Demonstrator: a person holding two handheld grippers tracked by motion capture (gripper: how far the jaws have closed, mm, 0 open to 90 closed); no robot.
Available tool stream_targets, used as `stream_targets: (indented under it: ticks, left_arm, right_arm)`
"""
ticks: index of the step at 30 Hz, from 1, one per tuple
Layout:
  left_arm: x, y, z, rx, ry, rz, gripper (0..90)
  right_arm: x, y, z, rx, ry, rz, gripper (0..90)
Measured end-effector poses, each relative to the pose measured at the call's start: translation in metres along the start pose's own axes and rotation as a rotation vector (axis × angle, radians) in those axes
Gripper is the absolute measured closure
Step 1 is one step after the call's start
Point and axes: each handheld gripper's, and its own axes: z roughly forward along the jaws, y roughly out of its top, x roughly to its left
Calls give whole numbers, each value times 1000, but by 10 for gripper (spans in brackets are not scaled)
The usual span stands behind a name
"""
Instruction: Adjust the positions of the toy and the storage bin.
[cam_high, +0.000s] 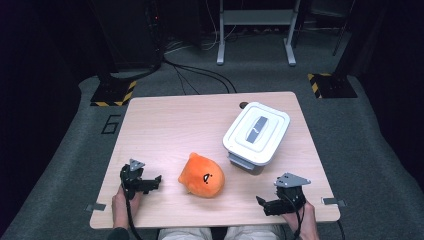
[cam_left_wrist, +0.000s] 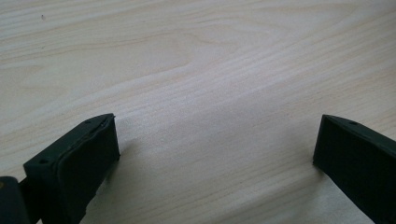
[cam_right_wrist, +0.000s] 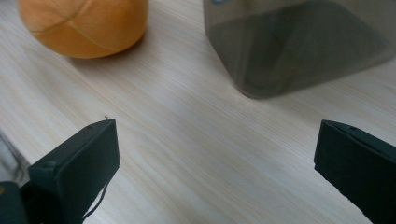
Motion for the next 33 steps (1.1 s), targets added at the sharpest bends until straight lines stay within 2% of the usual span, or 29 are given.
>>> stream_targets:
  ticks: [4, 10, 13, 26, 33]
  left_arm:
    - [0, 0, 0, -1, 1, 0, 0]
    - [0, 0, 0, 0, 1, 0, 1]
    - [0, 0, 0, -2, 1, -1, 1]
    - [0, 0, 0, -1, 2, -1, 1]
    - [0, 0, 0, 0, 2, -1, 0]
  right_arm:
    - [13, 7, 5, -2, 30, -25, 0]
    - [24, 11, 10, 7, 61, -42, 0]
    - [33, 19, 16, 18, 80, -73, 2]
    - [52, 54, 28, 4, 133, -142, 2]
    - [60, 65, 35, 11, 147, -170, 2]
